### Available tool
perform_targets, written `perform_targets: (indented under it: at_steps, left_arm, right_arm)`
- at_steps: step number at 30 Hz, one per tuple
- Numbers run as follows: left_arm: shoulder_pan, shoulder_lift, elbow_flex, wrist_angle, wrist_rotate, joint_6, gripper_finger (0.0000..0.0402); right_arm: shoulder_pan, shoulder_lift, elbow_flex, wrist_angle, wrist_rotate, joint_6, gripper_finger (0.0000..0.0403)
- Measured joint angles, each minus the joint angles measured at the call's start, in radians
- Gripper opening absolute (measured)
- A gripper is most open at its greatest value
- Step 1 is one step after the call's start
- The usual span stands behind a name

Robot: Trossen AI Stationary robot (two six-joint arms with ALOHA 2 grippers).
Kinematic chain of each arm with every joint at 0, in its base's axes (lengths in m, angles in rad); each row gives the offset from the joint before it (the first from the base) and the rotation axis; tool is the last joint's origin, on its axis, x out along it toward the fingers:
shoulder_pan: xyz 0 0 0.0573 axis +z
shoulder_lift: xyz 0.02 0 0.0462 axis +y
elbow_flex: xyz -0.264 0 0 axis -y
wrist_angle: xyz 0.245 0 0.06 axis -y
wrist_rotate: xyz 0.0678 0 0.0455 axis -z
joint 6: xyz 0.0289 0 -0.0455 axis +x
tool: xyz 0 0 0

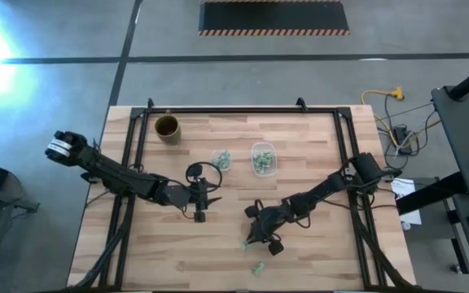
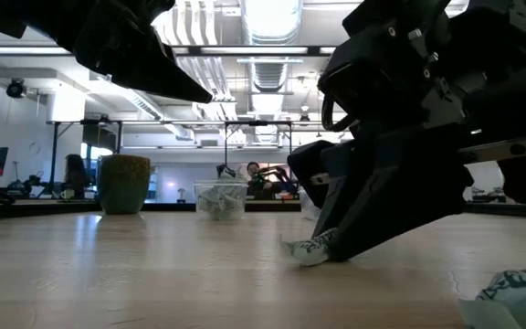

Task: Pick and place items into bin
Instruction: Put the light green stevia packet into the right transparent bin

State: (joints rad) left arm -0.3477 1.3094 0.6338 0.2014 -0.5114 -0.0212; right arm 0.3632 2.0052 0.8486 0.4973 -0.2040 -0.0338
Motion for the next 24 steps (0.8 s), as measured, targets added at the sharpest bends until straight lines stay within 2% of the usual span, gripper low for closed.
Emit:
perform_targets:
  at_steps: [5,9,13,18,24]
  left_arm:
    - [0.000,0.000,0.000,0.000,0.000,0.000,0.0156]
    - [0.001,0.000,0.000,-0.001,0.000,0.000,0.0156]
    - [0.000,0.000,0.000,0.000,0.000,0.000,0.0156]
    - [0.000,0.000,0.000,-0.001,0.000,0.000,0.0156]
    - [0.000,0.000,-0.001,-0.001,0.000,0.000,0.0156]
  right_arm:
    - [0.001,-0.005,-0.001,-0.003,-0.003,-0.033,0.0015]
    - [-0.001,-0.037,-0.003,-0.044,-0.003,-0.062,0.0014]
    - [-0.012,-0.122,-0.003,-0.139,0.066,-0.118,0.0014]
    - [-0.034,-0.272,-0.002,-0.314,0.215,-0.201,0.0014]
    - [-0.082,-0.448,-0.002,-0.516,0.531,-0.266,0.0013]
